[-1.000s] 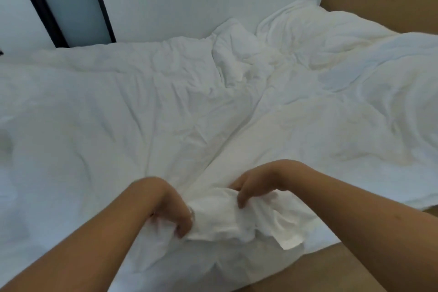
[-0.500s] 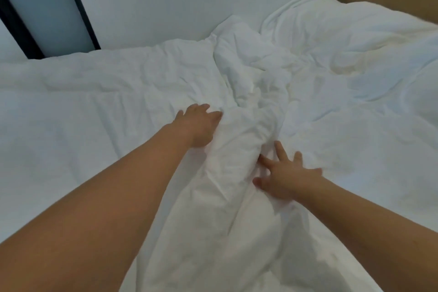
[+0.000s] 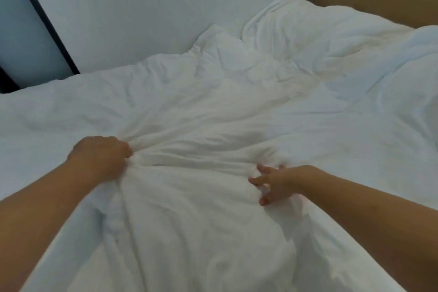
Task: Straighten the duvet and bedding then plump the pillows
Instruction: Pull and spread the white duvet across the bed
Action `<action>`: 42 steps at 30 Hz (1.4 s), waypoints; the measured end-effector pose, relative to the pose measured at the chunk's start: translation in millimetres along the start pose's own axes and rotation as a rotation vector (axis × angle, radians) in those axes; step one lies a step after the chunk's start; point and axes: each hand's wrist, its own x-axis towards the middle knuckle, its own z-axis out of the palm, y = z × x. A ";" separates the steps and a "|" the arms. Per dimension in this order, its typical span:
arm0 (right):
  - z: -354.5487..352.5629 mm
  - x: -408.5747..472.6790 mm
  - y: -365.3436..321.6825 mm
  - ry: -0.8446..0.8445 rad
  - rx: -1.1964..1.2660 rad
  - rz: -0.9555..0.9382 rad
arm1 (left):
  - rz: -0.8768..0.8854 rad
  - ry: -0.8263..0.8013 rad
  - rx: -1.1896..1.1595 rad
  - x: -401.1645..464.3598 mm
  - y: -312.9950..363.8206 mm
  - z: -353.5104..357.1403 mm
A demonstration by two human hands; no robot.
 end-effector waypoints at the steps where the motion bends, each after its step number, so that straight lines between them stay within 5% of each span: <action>1: -13.1 -3.8 -3.6 -0.004 0.024 -0.029 | -0.013 -0.046 0.070 -5.5 6.5 3.9; 5: -53.8 -3.7 0.1 0.077 0.060 -0.006 | -0.020 -0.351 0.127 15.5 92.6 -15.3; 12: -66.2 41.3 69.9 0.443 0.299 0.276 | 0.169 0.116 -0.324 87.7 152.0 -83.2; 16: -76.5 70.3 150.7 0.557 0.408 0.439 | 0.134 0.143 -0.511 162.9 171.0 -120.1; 21: -64.6 133.4 202.1 0.543 0.316 0.394 | 0.116 0.039 -0.888 270.5 278.1 -143.6; 24: -7.2 157.0 207.8 0.676 0.199 0.303 | 0.102 0.019 -0.844 313.5 341.7 -137.1; 30: 12.4 183.6 226.5 0.914 0.232 0.271 | 0.042 0.690 -0.635 389.4 306.4 -162.7; 32: 13.2 189.6 226.9 0.940 0.263 0.260 | -0.006 0.773 -0.580 403.4 294.4 -165.3; 37: 14.2 193.1 226.6 0.952 0.295 0.259 | 0.003 0.489 -0.539 356.3 382.4 -96.2; 42: -23.4 177.3 247.9 0.862 0.289 0.196 | 0.073 0.253 -0.436 341.4 365.7 -112.3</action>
